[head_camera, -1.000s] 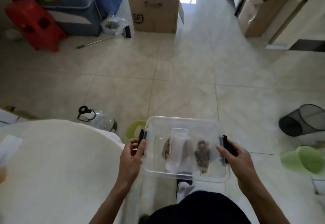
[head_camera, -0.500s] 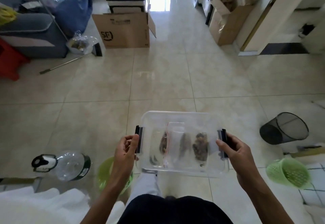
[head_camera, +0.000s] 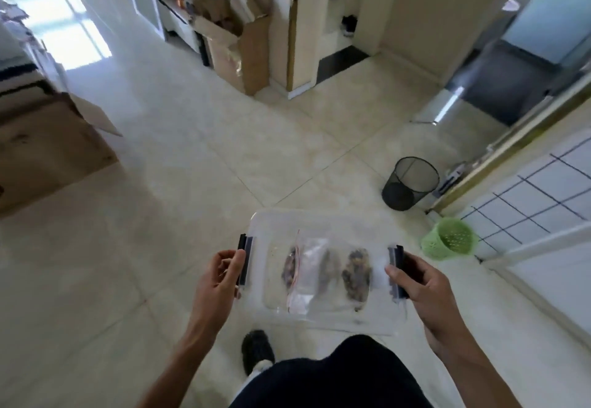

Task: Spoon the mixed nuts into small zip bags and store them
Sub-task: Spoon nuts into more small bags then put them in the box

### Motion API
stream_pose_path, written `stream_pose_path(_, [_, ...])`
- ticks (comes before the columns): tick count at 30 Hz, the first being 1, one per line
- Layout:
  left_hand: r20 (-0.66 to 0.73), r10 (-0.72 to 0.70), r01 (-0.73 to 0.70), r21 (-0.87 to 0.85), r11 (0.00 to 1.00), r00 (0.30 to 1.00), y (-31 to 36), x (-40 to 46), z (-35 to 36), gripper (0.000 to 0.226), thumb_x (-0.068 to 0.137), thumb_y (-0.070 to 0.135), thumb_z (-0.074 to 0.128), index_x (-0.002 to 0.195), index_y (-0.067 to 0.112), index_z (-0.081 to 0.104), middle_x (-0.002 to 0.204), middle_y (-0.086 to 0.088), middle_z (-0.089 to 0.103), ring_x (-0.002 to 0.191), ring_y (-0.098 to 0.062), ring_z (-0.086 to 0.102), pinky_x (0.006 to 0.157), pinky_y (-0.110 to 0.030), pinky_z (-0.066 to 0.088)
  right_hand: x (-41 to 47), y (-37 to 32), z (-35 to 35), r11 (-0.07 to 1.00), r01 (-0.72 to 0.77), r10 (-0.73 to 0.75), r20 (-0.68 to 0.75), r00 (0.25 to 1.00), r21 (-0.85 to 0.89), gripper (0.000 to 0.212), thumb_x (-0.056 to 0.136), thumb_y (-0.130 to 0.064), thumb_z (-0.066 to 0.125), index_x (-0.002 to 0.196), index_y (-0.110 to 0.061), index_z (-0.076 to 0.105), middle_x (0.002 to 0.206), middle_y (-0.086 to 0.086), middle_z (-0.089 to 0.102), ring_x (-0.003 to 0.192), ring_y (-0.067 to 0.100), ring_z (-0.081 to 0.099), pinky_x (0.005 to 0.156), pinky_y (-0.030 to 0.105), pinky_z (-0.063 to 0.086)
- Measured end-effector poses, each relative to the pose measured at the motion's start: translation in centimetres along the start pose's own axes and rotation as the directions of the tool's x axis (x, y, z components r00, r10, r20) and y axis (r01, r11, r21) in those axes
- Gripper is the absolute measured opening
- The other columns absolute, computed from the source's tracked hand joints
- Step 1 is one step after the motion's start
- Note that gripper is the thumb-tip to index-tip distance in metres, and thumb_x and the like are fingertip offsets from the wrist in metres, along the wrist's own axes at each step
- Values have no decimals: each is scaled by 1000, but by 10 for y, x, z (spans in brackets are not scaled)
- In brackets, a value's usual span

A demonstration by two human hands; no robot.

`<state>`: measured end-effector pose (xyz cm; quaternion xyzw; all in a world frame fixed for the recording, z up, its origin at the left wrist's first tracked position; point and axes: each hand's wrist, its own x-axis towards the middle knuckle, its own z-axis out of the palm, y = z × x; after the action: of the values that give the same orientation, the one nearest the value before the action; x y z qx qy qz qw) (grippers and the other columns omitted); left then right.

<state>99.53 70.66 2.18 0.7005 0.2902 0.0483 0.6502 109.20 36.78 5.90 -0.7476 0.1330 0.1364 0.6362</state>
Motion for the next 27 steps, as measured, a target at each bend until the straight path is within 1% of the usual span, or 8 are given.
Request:
stream_pose_path(2, [63, 11, -11, 10, 1000, 998, 17, 32, 1, 33, 93, 52, 56, 104, 23, 68, 85, 5, 72, 70, -7, 63, 55, -19, 51, -8, -11, 7, 1000, 15, -15, -21, 1000, 17, 32, 80, -31, 84, 111, -28, 77, 100, -5, 80, 90, 10, 74, 73, 24, 56])
stream_pose_path(5, [221, 35, -42, 27, 999, 975, 38, 91, 35, 35, 92, 50, 57, 104, 19, 69, 83, 6, 71, 71, -8, 63, 54, -19, 49, -4, -21, 0, 998, -14, 26, -204, 979, 61, 46, 68, -44, 86, 110, -29, 77, 93, -5, 80, 81, 5, 72, 64, 18, 55])
stream_pose_path(8, [329, 56, -79, 58, 995, 943, 60, 133, 77, 39, 91, 51, 57, 104, 16, 68, 79, 9, 69, 70, -9, 62, 55, -24, 49, 4, -20, -9, 994, -4, 39, -317, 948, 112, 31, 78, -34, 86, 107, -29, 78, 83, -6, 75, 75, 9, 67, 66, 22, 53])
stream_pose_path(11, [413, 63, -109, 89, 990, 908, 78, 165, 129, 43, 88, 53, 59, 103, 13, 69, 76, 8, 69, 68, -7, 62, 53, -22, 50, 22, -22, -27, 983, 18, 62, -425, 903, 182, 18, 85, -24, 82, 102, -23, 80, 78, 1, 68, 74, 15, 61, 70, 31, 51])
stream_pose_path(16, [521, 86, -173, 119, 978, 849, 103, 205, 218, 43, 86, 58, 61, 100, 18, 70, 76, 11, 69, 68, -5, 63, 53, -19, 50, 70, -22, -72, 952, 55, 125, -546, 829, 302, 17, 89, -14, 78, 106, -15, 79, 80, 5, 70, 79, 22, 63, 77, 39, 50])
stream_pose_path(22, [615, 50, -206, 187, 961, 787, 129, 239, 332, 44, 82, 78, 61, 98, 38, 72, 94, 3, 74, 81, -13, 71, 63, -29, 56, 124, -31, -141, 928, 93, 173, -636, 752, 361, 13, 91, -12, 76, 101, -18, 80, 72, -2, 72, 65, 12, 64, 59, 22, 51])
stream_pose_path(24, [650, 37, -221, 204, 954, 759, 140, 245, 374, 39, 84, 75, 61, 98, 40, 71, 94, 4, 75, 81, -13, 72, 62, -28, 56, 134, -30, -166, 923, 98, 191, -667, 721, 371, 13, 92, -12, 75, 98, -22, 81, 71, -3, 73, 62, 8, 65, 55, 18, 50])
stream_pose_path(27, [712, 25, -246, 209, 946, 702, 156, 250, 438, 30, 87, 63, 63, 97, 36, 72, 93, 4, 77, 80, -12, 73, 58, -24, 56, 140, -28, -199, 915, 113, 225, -720, 657, 388, 12, 91, -18, 76, 97, -27, 81, 73, -5, 72, 66, 8, 65, 60, 21, 51])
